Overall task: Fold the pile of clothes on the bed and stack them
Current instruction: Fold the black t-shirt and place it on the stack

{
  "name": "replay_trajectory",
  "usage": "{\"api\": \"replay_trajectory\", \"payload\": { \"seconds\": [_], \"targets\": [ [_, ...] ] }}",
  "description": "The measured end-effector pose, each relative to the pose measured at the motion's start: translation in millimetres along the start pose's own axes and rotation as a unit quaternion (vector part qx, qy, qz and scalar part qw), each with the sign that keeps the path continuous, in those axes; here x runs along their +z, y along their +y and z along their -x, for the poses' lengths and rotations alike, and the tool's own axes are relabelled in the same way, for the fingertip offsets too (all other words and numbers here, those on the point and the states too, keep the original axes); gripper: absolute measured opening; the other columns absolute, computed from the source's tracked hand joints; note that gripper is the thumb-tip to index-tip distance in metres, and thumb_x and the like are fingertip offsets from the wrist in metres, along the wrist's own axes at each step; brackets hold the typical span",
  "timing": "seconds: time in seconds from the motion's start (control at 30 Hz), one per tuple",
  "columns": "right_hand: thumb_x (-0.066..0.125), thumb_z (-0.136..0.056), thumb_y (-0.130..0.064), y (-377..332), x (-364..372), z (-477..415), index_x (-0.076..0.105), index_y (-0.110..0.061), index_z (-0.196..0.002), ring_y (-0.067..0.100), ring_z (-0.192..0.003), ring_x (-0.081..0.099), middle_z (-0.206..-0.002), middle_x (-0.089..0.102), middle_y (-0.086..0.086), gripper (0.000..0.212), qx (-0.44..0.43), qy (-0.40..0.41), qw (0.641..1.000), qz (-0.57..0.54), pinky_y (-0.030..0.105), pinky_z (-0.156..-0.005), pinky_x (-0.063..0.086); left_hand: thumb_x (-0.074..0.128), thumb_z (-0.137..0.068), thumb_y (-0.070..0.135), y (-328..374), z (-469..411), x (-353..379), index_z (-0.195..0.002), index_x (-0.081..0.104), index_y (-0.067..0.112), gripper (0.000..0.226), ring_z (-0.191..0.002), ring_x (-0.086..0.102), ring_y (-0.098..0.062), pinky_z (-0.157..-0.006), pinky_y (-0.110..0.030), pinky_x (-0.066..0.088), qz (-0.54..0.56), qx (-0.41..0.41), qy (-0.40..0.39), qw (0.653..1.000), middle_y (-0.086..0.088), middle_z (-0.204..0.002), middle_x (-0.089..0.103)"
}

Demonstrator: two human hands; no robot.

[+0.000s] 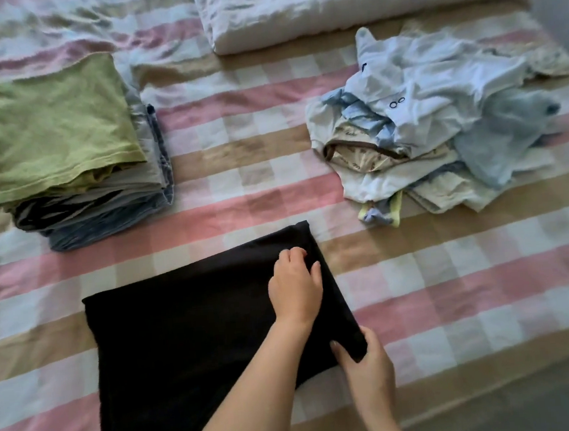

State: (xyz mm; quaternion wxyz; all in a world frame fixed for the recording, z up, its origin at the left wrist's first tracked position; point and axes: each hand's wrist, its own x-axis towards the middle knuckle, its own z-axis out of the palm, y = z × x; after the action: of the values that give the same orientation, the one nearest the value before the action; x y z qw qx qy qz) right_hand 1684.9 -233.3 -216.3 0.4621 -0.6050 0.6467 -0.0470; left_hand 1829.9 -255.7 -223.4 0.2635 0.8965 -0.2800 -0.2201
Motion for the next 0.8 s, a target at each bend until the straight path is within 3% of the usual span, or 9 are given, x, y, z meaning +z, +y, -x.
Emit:
{"api": "replay_trajectory", "payload": {
  "seconds": [0.2,0.33,0.4,0.5,0.57,0.67,0.8],
  "targets": [
    [0.073,-0.076,-0.01,-1,1,-3,0.056,-0.024,-0.083,0.006,-0.067,0.054,-0.071,0.058,-0.016,0.023,0.005,0.028,0.997,-0.073,0.009,-0.056,0.039,0.061,-0.079,0.051,14,-11,16,-0.108,0.044,0.011,0.052,-0.099,0.052,-0.024,-0.071,-0.04,0.045,-0.09,-0.057,0.0,0.994,-0.005,-0.108,0.049],
    [0.071,-0.077,-0.009,-5,3,7,0.06,-0.018,-0.08,0.016,-0.067,0.057,-0.068,0.062,-0.006,0.015,-0.003,0.046,0.995,-0.087,0.015,-0.054,0.038,0.056,-0.082,0.026,17,-19,10,-0.105,0.043,0.008,0.032,-0.095,0.055,-0.029,-0.064,-0.035,0.042,-0.082,-0.051,-0.012,0.995,-0.009,-0.107,0.052],
    [0.072,-0.076,-0.008,-11,3,17,0.06,-0.019,-0.077,0.011,-0.062,0.056,-0.064,0.061,-0.007,0.017,-0.029,0.056,0.993,-0.095,0.011,-0.054,0.039,0.054,-0.081,0.017,15,-23,2,-0.102,0.046,0.006,0.025,-0.092,0.056,-0.03,-0.063,-0.032,0.038,-0.05,-0.047,-0.027,0.997,-0.009,-0.104,0.055],
    [0.073,-0.073,-0.006,-26,7,34,0.062,-0.016,-0.081,0.012,-0.063,0.058,-0.068,0.063,-0.002,0.017,-0.109,0.05,0.989,-0.088,0.01,-0.055,0.041,0.058,-0.08,0.011,8,-25,-23,-0.096,0.053,0.007,0.017,-0.084,0.056,-0.022,-0.068,-0.027,0.039,0.086,-0.069,-0.046,0.993,-0.003,-0.089,0.058],
    [0.071,-0.072,-0.008,-37,13,49,0.064,-0.014,-0.087,0.01,-0.069,0.059,-0.075,0.064,-0.003,0.019,-0.213,0.037,0.974,-0.062,0.016,-0.062,0.046,0.061,-0.078,0.007,-4,-21,-49,-0.089,0.058,0.012,0.013,-0.074,0.057,-0.012,-0.063,-0.018,0.042,0.218,-0.105,-0.043,0.969,0.003,-0.081,0.059],
    [0.061,-0.07,-0.016,-54,32,73,0.065,-0.013,-0.096,0.004,-0.076,0.054,-0.083,0.061,-0.005,0.026,-0.376,0.015,0.926,-0.025,0.009,-0.069,0.043,0.057,-0.081,0.001,-38,-8,-96,-0.079,0.063,0.021,0.021,-0.064,0.06,-0.007,-0.057,-0.019,0.047,0.42,-0.15,-0.061,0.893,0.005,-0.074,0.067],
    [0.059,-0.083,-0.019,-65,81,104,0.068,-0.007,-0.096,0.014,-0.072,0.054,-0.077,0.06,0.003,0.02,-0.509,-0.014,0.86,-0.002,0.019,-0.068,0.045,0.047,-0.085,-0.006,-104,15,-154,-0.082,0.068,0.02,0.034,-0.071,0.067,-0.011,-0.061,-0.022,0.054,0.544,-0.175,-0.044,0.819,0.001,-0.078,0.071]
  ]
}}
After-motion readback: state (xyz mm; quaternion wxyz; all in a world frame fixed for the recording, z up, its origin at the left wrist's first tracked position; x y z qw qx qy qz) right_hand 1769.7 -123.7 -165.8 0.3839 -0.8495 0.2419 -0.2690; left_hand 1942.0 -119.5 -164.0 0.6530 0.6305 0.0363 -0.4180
